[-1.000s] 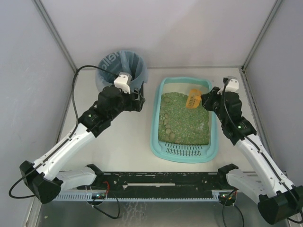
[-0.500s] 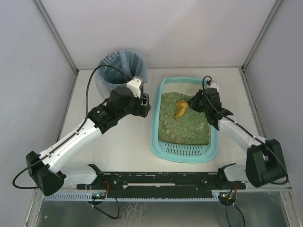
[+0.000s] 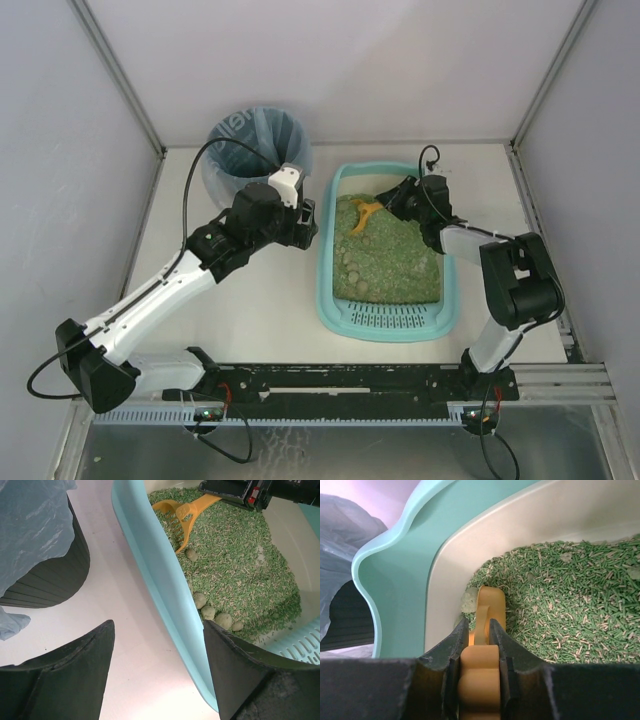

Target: Clean the litter box

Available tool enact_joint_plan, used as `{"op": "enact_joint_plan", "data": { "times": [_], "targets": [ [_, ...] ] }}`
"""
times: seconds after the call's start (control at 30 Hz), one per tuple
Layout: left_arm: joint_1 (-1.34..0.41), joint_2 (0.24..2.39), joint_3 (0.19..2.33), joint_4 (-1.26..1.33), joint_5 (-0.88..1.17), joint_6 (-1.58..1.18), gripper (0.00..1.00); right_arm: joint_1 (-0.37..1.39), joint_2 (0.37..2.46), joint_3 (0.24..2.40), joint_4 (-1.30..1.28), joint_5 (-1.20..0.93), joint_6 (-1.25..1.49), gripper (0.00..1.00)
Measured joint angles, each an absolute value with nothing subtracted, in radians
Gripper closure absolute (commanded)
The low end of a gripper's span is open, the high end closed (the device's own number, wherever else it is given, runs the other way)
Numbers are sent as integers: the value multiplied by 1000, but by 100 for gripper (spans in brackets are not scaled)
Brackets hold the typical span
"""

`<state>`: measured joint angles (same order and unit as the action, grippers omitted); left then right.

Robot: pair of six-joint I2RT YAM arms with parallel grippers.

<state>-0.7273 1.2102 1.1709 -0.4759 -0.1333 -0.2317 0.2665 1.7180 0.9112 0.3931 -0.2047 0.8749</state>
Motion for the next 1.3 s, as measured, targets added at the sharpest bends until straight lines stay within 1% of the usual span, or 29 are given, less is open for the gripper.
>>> {"op": "enact_joint_plan", "data": {
  "times": [0.37,0.73,0.93,1.1,1.3],
  "targets": [
    [-727,1214,1171,-478,-135,-226,24,285,1660,858,432,-272,836,100],
    [-727,1216,1171,-482,-135,-224,24,309,1456,728,411,-233,826,100],
    [-727,1216,1171,-482,-135,-224,24,315,1270,714,284,-130,769,100],
    [-727,1215,1171,-482,-135,-224,24,317,1135,737,91,-4,665,100],
    [-727,1216,1171,-482,-136,-224,24,318,1095,780,-113,83,580,100]
  ]
}}
